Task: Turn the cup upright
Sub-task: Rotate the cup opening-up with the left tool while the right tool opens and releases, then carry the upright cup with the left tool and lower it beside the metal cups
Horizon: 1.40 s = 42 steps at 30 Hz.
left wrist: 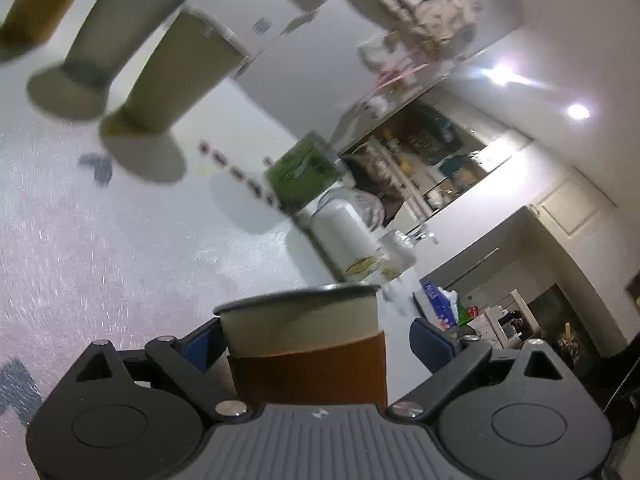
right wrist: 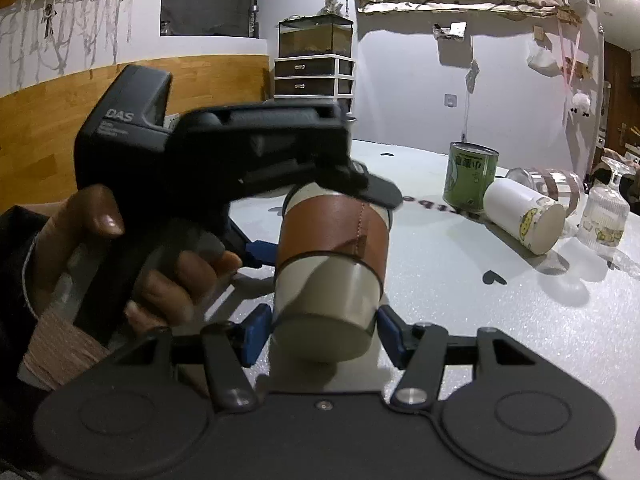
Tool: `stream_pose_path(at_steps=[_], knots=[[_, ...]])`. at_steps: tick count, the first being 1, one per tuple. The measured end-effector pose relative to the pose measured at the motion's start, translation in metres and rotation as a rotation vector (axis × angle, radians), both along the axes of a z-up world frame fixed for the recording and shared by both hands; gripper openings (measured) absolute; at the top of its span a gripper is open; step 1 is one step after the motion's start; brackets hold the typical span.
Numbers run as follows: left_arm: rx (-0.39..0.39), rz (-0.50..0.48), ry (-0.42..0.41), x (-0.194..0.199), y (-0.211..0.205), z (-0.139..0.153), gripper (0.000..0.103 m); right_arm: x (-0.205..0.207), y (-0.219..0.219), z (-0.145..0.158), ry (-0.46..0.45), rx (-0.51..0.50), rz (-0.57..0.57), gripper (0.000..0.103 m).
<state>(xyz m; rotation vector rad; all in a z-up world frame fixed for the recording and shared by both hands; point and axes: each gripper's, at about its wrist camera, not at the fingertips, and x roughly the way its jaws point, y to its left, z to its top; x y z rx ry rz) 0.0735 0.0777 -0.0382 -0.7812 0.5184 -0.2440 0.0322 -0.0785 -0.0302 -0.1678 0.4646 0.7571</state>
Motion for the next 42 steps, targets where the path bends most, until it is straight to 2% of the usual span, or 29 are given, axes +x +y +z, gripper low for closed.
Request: stream_pose_path(at_steps=[5, 9, 16, 22, 25, 31, 36, 42], knots=[[0.145, -0.005, -0.152, -0.026, -0.013, 0.023, 0.096, -0.001, 0.002, -0.001, -0.008, 0.001, 0.014, 0.059], [0.298, -0.054, -0.250, -0.047, -0.031, 0.040, 0.095, -0.002, 0.009, -0.004, -0.022, -0.013, 0.015, 0.059], [0.594, -0.104, -0.323, -0.066, -0.063, 0.043, 0.092, 0.000, 0.015, -0.011, -0.010, -0.013, 0.011, 0.058], [0.724, -0.130, -0.326, -0.066, -0.071, 0.039, 0.089, -0.002, 0.017, -0.015, -0.026, -0.023, 0.009, 0.058], [0.761, -0.141, -0.306, -0.062, -0.072, 0.037, 0.080, -0.005, 0.020, -0.016, -0.033, -0.022, 0.008, 0.058], [0.729, -0.134, -0.302, -0.054, -0.063, 0.042, 0.079, -0.006, 0.018, -0.018, -0.029, -0.003, 0.008, 0.058], [0.775, -0.018, -0.320, -0.027, -0.051, 0.058, 0.079, -0.007, 0.011, -0.010, -0.062, 0.038, -0.041, 0.064], [0.775, 0.120, -0.316, 0.029, -0.032, 0.075, 0.079, -0.008, 0.000, -0.001, -0.098, 0.085, -0.101, 0.065]])
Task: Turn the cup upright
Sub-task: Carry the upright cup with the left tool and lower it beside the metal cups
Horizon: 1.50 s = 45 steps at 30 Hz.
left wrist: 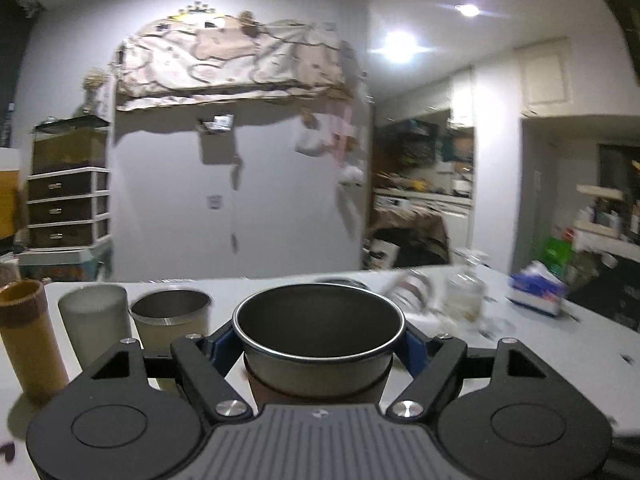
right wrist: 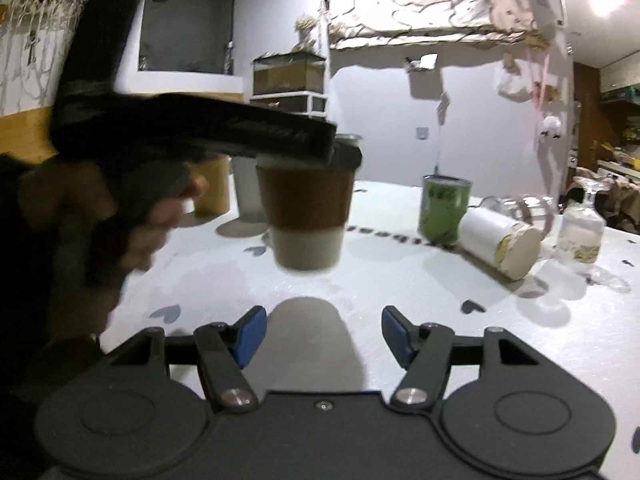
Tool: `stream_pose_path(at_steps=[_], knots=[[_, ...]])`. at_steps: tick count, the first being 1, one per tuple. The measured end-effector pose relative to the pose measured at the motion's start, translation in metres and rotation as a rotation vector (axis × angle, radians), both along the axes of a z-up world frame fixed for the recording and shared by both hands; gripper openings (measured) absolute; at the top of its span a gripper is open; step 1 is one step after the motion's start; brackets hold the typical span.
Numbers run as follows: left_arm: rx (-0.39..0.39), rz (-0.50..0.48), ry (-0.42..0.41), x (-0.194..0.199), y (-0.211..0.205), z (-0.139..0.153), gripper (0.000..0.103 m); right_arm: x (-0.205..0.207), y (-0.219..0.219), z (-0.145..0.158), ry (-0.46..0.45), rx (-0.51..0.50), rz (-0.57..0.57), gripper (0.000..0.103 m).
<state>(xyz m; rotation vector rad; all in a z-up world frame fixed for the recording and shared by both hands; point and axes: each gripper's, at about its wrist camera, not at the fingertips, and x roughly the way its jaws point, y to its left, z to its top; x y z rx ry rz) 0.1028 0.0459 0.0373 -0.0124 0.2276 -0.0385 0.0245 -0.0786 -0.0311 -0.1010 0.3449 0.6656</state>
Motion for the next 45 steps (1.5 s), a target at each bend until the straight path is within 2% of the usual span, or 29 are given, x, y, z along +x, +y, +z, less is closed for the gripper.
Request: stream_pose_path(at_steps=[5, 9, 15, 22, 32, 36, 39, 45], knots=[[-0.020, 0.055, 0.035, 0.052, 0.008, -0.001, 0.079, 0.002, -0.006, 0.003, -0.008, 0.019, -0.030, 0.065], [-0.007, 0.089, 0.074, 0.085, 0.005, -0.008, 0.079, 0.001, -0.009, 0.004, -0.008, 0.027, -0.048, 0.065], [-0.009, 0.136, 0.077, 0.109, 0.005, -0.017, 0.079, 0.003, -0.015, 0.003, -0.008, 0.046, -0.063, 0.065], [0.004, 0.155, 0.116, 0.123, 0.004, -0.024, 0.079, 0.003, -0.018, 0.002, -0.004, 0.055, -0.070, 0.065], [0.007, 0.153, 0.105, 0.130, 0.006, -0.029, 0.079, 0.002, -0.017, 0.002, -0.010, 0.059, -0.066, 0.065], [0.010, 0.147, 0.111, 0.125, 0.005, -0.032, 0.080, 0.003, -0.016, 0.003, -0.012, 0.062, -0.068, 0.065], [-0.011, 0.130, 0.119, 0.119, 0.007, -0.032, 0.087, 0.004, -0.016, 0.005, -0.017, 0.066, -0.071, 0.065], [-0.001, 0.127, 0.114, 0.102, 0.006, -0.023, 0.088, 0.006, -0.016, 0.013, -0.040, 0.076, -0.076, 0.065]])
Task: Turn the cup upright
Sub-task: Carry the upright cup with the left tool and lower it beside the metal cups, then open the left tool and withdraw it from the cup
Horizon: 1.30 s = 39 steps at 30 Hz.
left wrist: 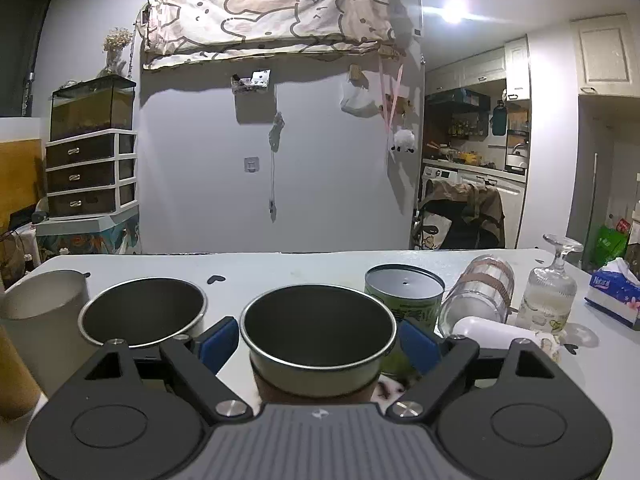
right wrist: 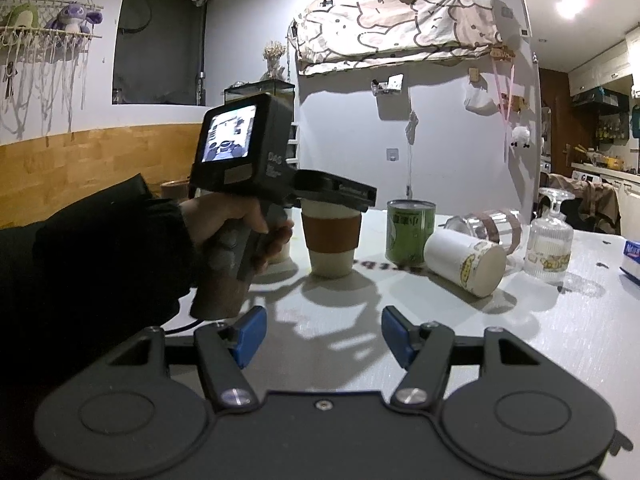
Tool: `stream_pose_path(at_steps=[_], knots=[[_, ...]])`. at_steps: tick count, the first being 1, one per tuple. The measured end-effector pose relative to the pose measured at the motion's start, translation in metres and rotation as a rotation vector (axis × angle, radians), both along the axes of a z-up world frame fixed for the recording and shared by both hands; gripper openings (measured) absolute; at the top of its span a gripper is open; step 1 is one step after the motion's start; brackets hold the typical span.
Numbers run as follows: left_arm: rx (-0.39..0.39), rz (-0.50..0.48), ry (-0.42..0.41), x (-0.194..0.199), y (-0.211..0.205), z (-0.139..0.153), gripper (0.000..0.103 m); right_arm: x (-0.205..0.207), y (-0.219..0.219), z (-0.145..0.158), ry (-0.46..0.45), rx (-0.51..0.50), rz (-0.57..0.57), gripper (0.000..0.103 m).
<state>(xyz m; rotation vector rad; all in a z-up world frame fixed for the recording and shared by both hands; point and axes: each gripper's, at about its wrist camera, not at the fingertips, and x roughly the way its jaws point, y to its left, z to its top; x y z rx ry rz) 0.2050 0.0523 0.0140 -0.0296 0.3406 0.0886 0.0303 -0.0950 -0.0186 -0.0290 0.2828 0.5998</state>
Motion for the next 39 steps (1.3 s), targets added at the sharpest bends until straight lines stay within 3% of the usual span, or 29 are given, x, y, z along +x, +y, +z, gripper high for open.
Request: stream_pose_path(at_steps=[15, 23, 39], knots=[[0.001, -0.027, -0.032, -0.084, 0.009, 0.036, 0.090, 0.008, -0.005, 0.035, -0.114, 0.034, -0.031, 0.065], [0.011, -0.033, -0.083, -0.147, 0.011, 0.049, 0.103, 0.012, -0.015, 0.046, -0.140, 0.060, -0.075, 0.067], [-0.002, 0.006, -0.146, -0.232, 0.008, 0.037, 0.103, -0.003, -0.022, 0.045, -0.163, 0.036, -0.169, 0.103]])
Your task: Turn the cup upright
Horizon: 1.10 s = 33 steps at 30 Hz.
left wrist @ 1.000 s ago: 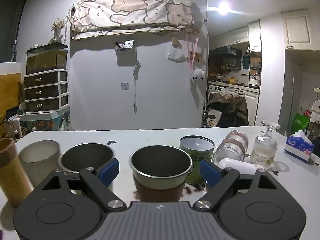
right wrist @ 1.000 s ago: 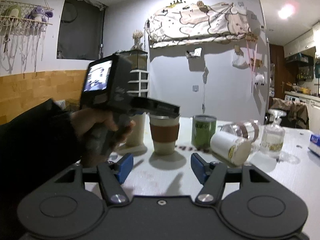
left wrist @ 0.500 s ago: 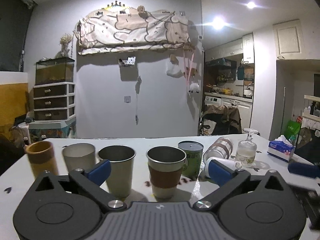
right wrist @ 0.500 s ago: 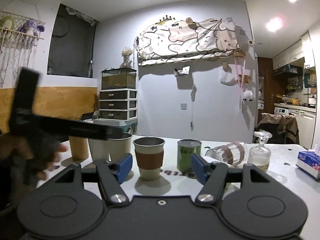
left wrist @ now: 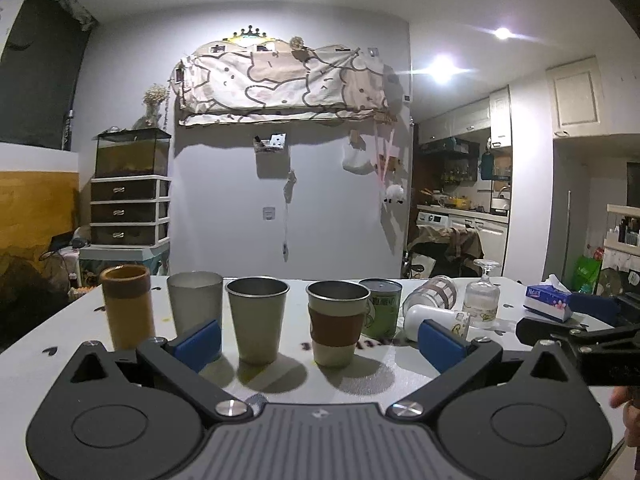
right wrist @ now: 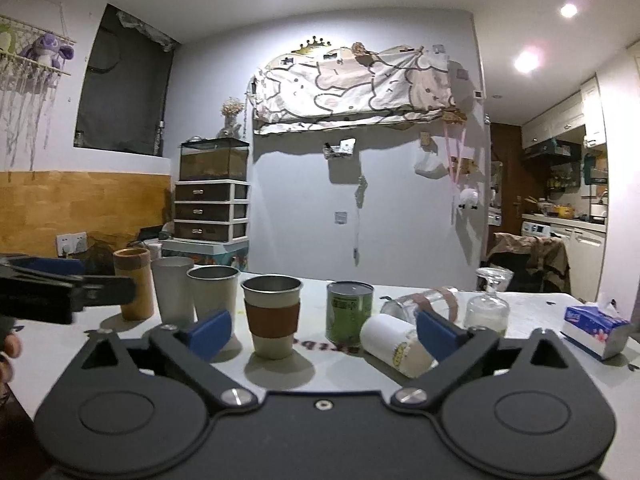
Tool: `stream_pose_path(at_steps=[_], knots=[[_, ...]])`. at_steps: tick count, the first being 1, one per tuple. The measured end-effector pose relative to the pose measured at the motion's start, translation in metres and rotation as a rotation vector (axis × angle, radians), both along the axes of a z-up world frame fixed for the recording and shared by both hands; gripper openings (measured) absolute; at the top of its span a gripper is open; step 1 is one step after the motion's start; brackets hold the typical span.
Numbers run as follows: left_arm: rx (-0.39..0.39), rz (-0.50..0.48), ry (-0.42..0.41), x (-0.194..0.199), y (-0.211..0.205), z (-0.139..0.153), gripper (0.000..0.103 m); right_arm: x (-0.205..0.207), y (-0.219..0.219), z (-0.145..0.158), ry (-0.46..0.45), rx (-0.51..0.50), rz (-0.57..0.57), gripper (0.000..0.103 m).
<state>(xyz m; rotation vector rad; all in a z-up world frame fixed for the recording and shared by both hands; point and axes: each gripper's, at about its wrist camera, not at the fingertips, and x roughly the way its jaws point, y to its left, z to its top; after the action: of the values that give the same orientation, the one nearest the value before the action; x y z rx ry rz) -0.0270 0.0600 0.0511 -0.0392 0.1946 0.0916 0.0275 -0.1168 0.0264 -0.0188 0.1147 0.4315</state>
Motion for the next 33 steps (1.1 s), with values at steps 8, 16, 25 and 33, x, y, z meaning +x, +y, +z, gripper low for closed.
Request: stream_pose_path(at_steps=[8, 16, 25, 33], knots=[[-0.017, 0.037, 0.024, -0.013, 0.001, -0.014, 0.103, -0.011, -0.004, -0.010, 0.007, -0.020, -0.051, 0.103], [-0.002, 0.043, 0.054, -0.018, -0.001, -0.025, 0.103, -0.019, -0.007, -0.017, 0.025, -0.020, -0.067, 0.103], [-0.007, 0.043, 0.056, -0.018, -0.001, -0.028, 0.103, -0.023, -0.005, -0.018, 0.033, -0.019, -0.054, 0.103], [-0.007, 0.040, 0.059, -0.018, -0.001, -0.028, 0.103, -0.025, -0.003, -0.018, 0.030, -0.020, -0.048, 0.103]])
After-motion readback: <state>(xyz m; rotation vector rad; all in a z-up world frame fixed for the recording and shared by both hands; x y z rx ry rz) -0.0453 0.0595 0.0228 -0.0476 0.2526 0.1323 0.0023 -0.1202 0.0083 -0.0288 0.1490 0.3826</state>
